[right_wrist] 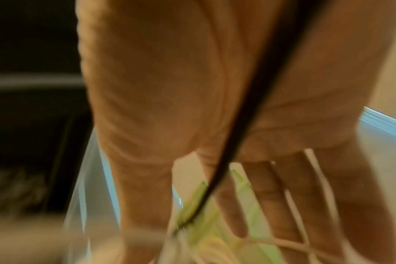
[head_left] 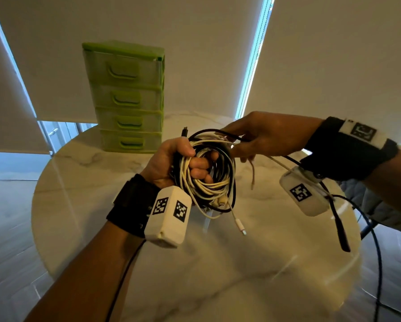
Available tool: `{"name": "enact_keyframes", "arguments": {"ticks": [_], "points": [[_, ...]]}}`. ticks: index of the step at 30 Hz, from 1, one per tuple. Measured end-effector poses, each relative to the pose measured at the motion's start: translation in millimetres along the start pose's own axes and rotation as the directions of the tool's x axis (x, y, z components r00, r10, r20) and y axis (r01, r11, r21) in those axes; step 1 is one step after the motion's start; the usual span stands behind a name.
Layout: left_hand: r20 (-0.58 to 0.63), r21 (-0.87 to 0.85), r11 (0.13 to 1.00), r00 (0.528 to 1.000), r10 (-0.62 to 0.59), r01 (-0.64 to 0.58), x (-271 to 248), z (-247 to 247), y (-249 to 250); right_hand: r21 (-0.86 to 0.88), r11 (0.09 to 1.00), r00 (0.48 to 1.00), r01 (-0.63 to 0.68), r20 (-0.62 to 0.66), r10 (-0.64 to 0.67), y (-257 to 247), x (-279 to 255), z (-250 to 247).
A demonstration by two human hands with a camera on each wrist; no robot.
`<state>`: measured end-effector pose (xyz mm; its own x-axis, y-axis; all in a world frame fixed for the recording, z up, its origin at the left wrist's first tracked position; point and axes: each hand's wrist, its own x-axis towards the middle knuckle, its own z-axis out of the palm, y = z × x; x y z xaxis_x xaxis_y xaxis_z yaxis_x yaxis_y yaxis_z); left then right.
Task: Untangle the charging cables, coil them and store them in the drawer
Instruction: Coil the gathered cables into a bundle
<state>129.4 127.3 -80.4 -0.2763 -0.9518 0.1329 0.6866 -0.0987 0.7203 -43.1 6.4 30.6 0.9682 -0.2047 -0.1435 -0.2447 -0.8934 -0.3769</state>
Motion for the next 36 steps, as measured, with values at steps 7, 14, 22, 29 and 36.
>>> {"name": "enact_keyframes", "arguments": {"ticks": [7,14,22,29,36], "points": [[-0.122,-0.195,0.976,0.99,0.07,-0.093,-4,-10,8,0.477,0.864,0.979,-0.163,-0.029,0.201,9,-3,-4],[-0.285,-0.239,0.948,0.948,0.14,-0.212,-9,-17,16,0.362,0.918,0.987,-0.16,0.085,0.138,2,2,18],[-0.244,-0.181,0.958,0.954,0.174,-0.221,-21,-18,23,0.144,0.966,0.905,-0.212,-0.345,0.25,35,-13,24],[-0.243,0.008,0.998,0.968,0.069,-0.069,1,6,2,-0.078,0.962,0.816,-0.26,-0.551,0.176,20,0,16],[-0.354,-0.017,0.996,0.932,0.072,-0.084,4,9,1,0.013,0.979,0.811,-0.204,-0.557,0.176,0,-12,-18]]}}
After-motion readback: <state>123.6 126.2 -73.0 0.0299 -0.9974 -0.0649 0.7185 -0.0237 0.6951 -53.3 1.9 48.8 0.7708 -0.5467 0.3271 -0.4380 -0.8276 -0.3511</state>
